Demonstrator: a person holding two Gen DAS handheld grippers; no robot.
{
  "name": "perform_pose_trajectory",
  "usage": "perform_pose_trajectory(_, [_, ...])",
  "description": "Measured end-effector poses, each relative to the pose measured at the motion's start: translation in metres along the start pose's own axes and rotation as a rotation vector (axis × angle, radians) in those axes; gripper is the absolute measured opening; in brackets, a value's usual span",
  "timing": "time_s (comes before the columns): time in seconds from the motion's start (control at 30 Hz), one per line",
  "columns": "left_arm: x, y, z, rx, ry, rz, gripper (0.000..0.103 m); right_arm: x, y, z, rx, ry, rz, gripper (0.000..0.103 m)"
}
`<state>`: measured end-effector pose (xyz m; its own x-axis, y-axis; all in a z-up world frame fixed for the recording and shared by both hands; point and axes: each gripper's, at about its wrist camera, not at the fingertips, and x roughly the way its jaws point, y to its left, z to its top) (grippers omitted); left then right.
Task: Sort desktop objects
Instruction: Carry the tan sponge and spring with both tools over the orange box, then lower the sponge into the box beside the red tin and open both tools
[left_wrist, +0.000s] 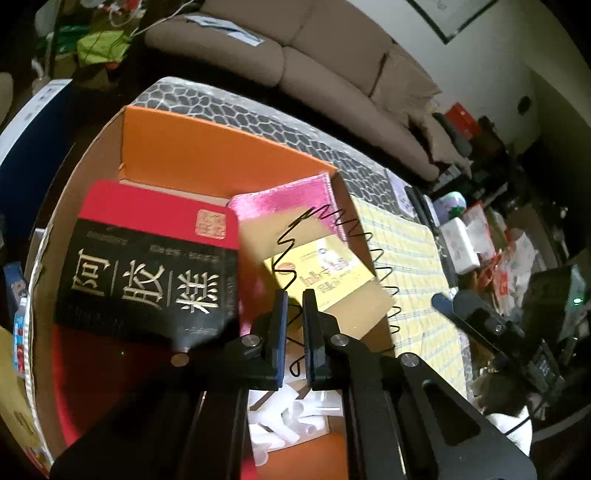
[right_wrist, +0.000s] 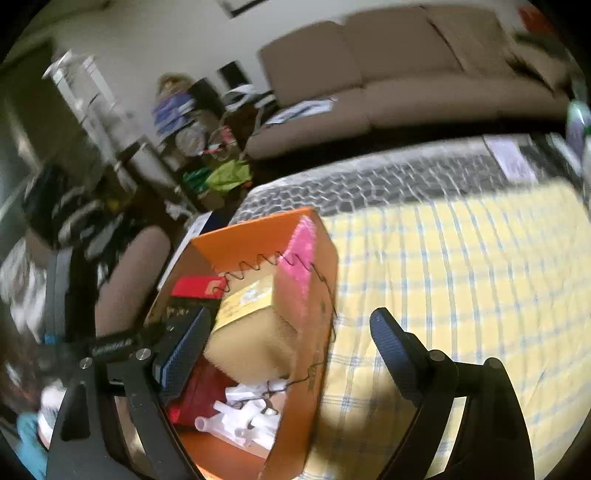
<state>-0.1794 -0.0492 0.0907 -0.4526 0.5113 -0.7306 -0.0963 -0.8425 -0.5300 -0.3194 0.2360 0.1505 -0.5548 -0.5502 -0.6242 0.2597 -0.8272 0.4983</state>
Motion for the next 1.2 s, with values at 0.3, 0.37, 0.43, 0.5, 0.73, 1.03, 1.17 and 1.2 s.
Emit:
perform_pose_trajectory(0.3, [-0.01, 0.001, 0.001, 0.011, -0.029, 0.045, 0.007, 0.013, 0.007, -0.005, -0.006, 0.057, 0.071, 0.09])
perform_pose_trajectory(0.37, [-0.007, 0.001, -0.001, 0.007, -0.014, 0.051, 0.007, 0.024, 0.003, -0.01, 0.014, 0.087, 0.076, 0.09])
perform_pose_trajectory(0.43, [-0.005, 0.001, -0.005, 0.009, -0.004, 0.052, 0.007, 0.035, -0.002, -0.016, 0.044, 0.113, 0.087, 0.09])
perform_pose_trajectory(0.5, [-0.003, -0.001, -0.007, 0.012, 0.0, 0.044, 0.007, 0.04, -0.008, -0.02, 0.103, 0.113, 0.16, 0.091])
perform_pose_trajectory(0.73, [0.008, -0.006, -0.007, 0.006, 0.024, 0.046, 0.007, 0.018, -0.002, -0.013, 0.125, 0.026, 0.234, 0.092])
perform_pose_trajectory(1.03, [-0.023, 0.017, -0.007, -0.061, -0.025, 0.037, 0.01, 0.032, 0.047, -0.019, -0.033, 0.165, 0.295, 0.092])
perform_pose_trajectory(1.17, [-0.043, 0.019, -0.004, -0.046, -0.043, 0.022, 0.014, 0.037, 0.079, -0.033, -0.174, 0.232, 0.243, 0.092])
perform_pose_trajectory(1.2, [-0.047, 0.018, -0.004, -0.04, -0.045, 0.019, 0.015, 0.037, 0.083, -0.036, -0.188, 0.245, 0.252, 0.092])
